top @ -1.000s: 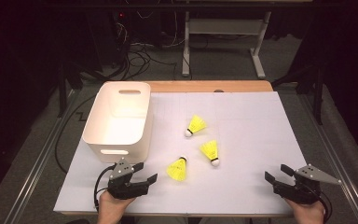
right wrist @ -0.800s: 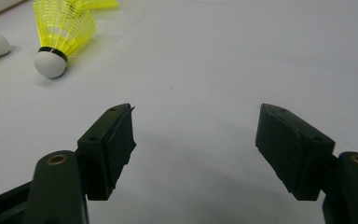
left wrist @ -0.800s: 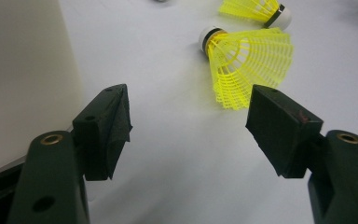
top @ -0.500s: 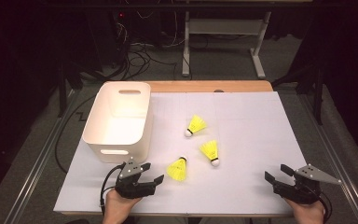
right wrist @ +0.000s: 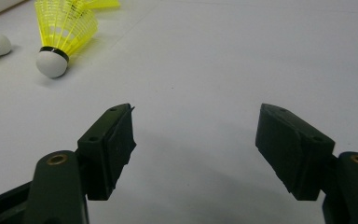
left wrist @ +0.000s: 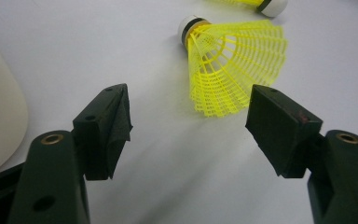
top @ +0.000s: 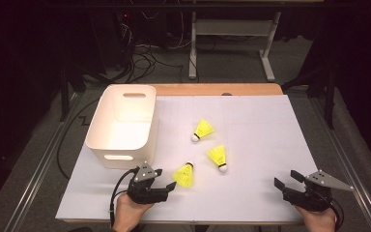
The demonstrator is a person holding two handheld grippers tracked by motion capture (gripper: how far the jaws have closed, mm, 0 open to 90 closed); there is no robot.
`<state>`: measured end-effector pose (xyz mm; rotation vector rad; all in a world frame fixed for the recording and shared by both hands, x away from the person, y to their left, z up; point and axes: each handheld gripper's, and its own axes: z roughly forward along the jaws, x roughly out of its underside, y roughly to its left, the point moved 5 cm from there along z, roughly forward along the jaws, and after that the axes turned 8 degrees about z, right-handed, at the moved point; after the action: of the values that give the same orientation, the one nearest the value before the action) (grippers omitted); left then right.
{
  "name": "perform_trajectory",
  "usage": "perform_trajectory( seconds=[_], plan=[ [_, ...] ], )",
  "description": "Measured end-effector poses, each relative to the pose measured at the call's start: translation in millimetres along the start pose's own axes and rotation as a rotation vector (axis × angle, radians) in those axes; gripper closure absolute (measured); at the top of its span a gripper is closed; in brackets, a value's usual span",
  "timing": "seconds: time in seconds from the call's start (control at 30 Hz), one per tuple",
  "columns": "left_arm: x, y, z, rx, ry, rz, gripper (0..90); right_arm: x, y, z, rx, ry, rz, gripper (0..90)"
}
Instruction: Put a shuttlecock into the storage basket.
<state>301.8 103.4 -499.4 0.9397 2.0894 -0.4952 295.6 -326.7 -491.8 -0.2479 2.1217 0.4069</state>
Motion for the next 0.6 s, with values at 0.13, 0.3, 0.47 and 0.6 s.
perform_trajectory(
  seconds=[0.13,0.3,0.47,0.6],
  plan=[
    [-3.6,-1.6,2.5,0.005,0.022,-0.009,32.1,0.0,-0.1,-0.2,0.000,-0.001,0.000,28.5],
    [-8.3,-1.7,5.2,0.021,0.059,-0.023,36.0,-0.1,-0.3,-0.1,0.000,-0.002,0.000,28.5],
    [-12.2,-2.9,9.7,0.028,0.099,-0.022,37.7,-0.1,-0.3,-0.2,0.000,-0.001,0.000,28.6],
    [-14.2,-3.7,15.4,0.030,0.144,-0.021,42.1,0.0,-0.3,-0.1,0.000,-0.001,0.000,28.6]
  ],
)
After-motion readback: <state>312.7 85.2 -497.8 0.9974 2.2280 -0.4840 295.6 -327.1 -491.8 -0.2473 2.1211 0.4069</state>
